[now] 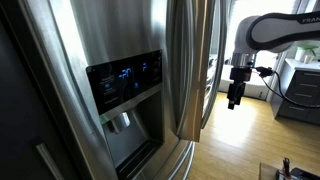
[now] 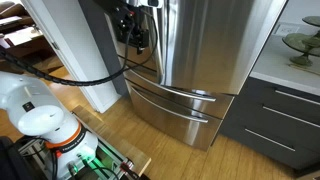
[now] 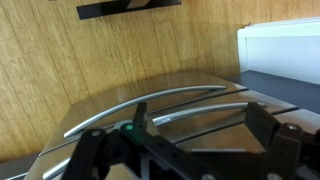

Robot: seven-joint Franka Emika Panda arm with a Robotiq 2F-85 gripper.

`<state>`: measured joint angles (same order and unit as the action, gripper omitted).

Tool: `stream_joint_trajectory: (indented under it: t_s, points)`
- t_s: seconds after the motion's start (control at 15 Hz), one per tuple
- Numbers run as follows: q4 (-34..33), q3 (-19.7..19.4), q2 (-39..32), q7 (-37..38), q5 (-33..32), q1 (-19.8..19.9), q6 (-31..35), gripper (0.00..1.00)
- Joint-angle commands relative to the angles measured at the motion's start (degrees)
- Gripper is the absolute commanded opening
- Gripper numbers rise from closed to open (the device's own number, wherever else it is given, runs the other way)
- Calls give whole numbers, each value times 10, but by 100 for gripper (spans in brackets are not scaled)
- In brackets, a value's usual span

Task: Close the top right refrigerator door

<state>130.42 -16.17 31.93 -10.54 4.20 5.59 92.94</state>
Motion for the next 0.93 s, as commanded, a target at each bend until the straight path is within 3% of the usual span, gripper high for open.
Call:
stream_joint_trajectory:
  t_s: [0.0,0.47,0.87]
  points:
    - [-3,10,-2,-6,5,13,-2,100]
    - [-3,10,1,-6,5,13,-2,100]
    - [-27,9,57,20,-34,62,-46,100]
